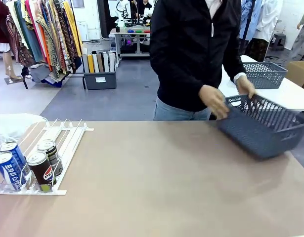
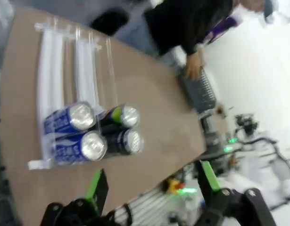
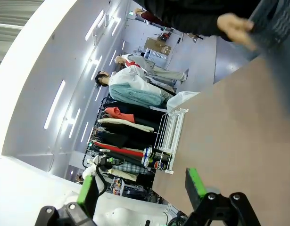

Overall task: Retrieve and store the cans from the dispenser.
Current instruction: Pick up one can from the Automatic Can Dispenser and place it in the middle of the table.

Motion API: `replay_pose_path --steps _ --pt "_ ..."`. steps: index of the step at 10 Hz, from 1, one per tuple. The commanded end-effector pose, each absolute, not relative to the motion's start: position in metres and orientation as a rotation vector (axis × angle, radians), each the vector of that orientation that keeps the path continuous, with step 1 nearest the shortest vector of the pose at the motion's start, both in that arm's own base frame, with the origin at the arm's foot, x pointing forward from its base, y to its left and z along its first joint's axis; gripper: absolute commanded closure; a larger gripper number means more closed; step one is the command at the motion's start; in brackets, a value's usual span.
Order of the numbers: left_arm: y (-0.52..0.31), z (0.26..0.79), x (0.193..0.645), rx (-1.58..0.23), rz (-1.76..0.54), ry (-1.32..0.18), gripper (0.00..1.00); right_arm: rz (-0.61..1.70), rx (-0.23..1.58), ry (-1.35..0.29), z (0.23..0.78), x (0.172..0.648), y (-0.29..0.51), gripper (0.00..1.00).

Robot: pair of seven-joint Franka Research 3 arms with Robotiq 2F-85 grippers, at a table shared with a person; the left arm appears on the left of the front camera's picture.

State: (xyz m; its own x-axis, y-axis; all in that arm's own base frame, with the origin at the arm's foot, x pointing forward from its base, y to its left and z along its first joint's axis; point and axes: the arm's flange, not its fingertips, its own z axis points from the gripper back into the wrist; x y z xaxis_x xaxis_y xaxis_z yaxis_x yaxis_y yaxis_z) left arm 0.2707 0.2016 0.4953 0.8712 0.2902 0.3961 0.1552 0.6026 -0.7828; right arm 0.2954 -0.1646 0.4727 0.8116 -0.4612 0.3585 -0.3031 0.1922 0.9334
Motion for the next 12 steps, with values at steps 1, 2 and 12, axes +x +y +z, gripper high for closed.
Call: replay_pose_path --steps 1,2,12 --pt "0.155 0.521 0.274 -0.701 -0.010 -0.369 0.00 -0.128 1.417 -0.673 0.476 0.296 -0.165 0.00" --pt "0.132 0.526 0.279 -0.601 -0.034 -0.320 0.00 -0.128 1.417 -0.673 0.476 0.296 -0.165 0.00" --pt "0.062 0.497 0.322 -0.255 0.035 -0.160 0.00 -0.128 1.417 -0.673 0.476 0.296 -0.165 0.00"
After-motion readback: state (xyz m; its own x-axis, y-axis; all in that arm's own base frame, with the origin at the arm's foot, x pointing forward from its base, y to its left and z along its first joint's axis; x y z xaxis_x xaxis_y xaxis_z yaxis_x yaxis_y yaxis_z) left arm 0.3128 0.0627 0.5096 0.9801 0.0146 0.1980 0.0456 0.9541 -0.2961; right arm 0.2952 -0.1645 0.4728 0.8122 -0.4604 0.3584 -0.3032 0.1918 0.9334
